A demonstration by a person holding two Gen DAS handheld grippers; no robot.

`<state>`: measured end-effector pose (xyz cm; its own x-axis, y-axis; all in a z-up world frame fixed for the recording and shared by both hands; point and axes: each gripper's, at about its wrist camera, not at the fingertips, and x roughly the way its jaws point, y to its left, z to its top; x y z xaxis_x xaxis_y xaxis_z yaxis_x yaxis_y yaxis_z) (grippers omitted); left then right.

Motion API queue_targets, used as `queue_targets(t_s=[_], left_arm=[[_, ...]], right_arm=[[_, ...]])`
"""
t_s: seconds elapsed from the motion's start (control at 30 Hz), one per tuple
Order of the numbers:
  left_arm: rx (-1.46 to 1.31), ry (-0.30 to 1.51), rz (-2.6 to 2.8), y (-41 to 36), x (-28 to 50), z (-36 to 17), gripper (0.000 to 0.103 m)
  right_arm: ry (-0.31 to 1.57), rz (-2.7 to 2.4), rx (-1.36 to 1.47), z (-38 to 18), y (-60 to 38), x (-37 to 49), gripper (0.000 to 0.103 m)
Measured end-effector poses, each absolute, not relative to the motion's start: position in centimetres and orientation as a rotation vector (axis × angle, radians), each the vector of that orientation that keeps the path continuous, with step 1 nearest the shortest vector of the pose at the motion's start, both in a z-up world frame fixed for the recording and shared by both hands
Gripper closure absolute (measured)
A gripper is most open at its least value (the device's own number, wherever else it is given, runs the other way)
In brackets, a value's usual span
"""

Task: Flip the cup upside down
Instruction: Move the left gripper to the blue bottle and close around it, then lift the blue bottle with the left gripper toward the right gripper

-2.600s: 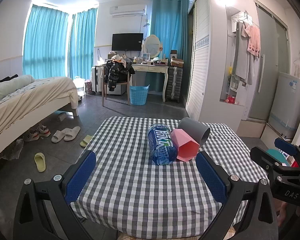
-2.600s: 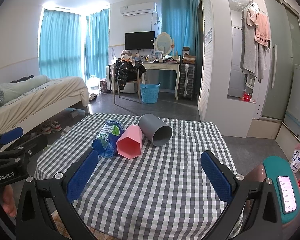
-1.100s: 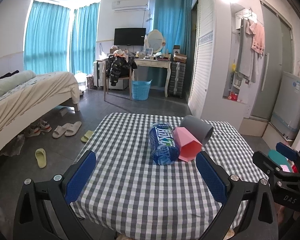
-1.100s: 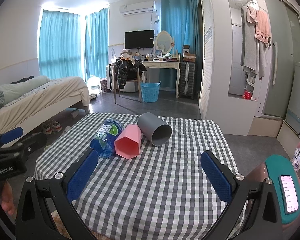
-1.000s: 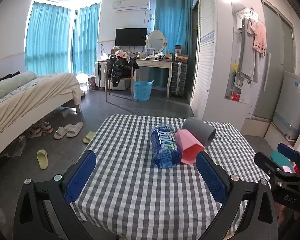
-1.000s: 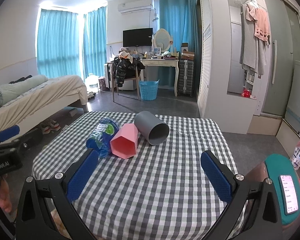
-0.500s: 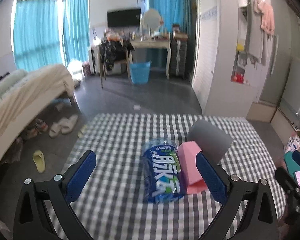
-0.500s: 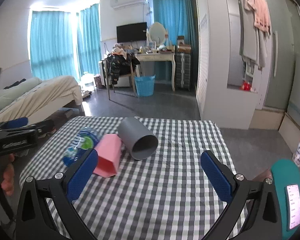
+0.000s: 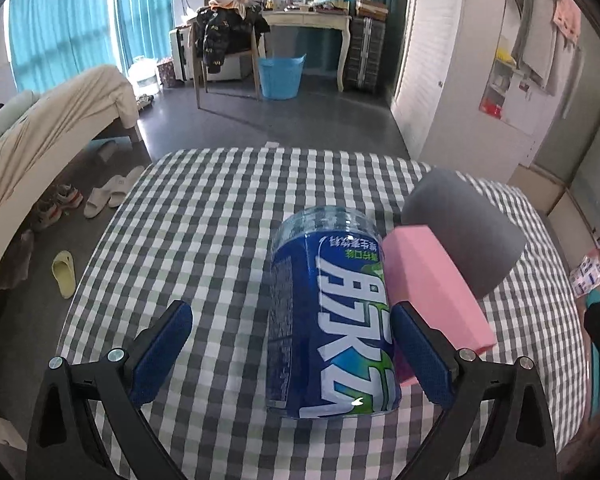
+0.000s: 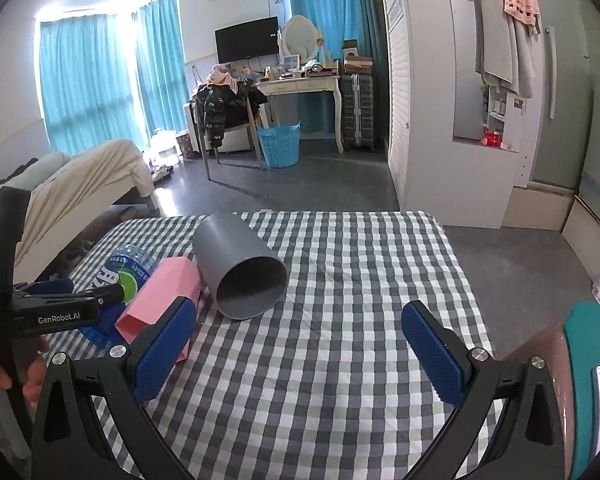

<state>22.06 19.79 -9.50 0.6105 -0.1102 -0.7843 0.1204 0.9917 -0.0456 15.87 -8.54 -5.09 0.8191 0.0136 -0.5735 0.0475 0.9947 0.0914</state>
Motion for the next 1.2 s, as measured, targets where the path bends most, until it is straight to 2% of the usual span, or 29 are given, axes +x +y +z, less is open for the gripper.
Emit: queue_targets(t_s=[0.1, 0.17, 0.2, 0.23, 0.47, 1.0, 1.17, 1.2], left_arm=[[0.026, 0.96, -0.173, 19.3, 21.8, -10.4, 0.004], [-0.017, 0.969, -0.191, 19.6, 21.9, -10.7, 0.017], [-0.036, 0.989, -0.205, 19.8, 22.0, -10.9, 0.037], [-0.051, 1.004, -0.213, 19.9, 22.1, -11.0, 0.038], [-0.057, 0.998, -0.235, 20.7, 19.9, -10.7, 0.038], [0.002, 0.949, -0.23, 20.5, 8.3, -11.1, 0.038], [0.02, 0.921, -0.245, 20.2, 7.1, -11.1, 0.033], [0.018, 0.919, -0.249, 20.2, 6.9, -11.0, 0.029]], right_arm=[[0.611, -0.015, 0.109, -5.3, -8.3, 15.7, 0.0], [0.61, -0.015, 0.113, -5.2, -8.4, 15.8, 0.0], [0.61, -0.015, 0.114, -5.2, -8.4, 15.7, 0.0], [0.609, -0.014, 0.114, -5.1, -8.3, 15.6, 0.0], [0.596, -0.015, 0.106, -4.3, -7.9, 14.6, 0.0], [0.547, 0.029, 0.048, -2.3, -5.0, 8.7, 0.0], [0.534, 0.023, 0.034, -1.9, -4.4, 7.0, 0.0], [0.533, 0.018, 0.029, -1.8, -4.3, 6.8, 0.0]])
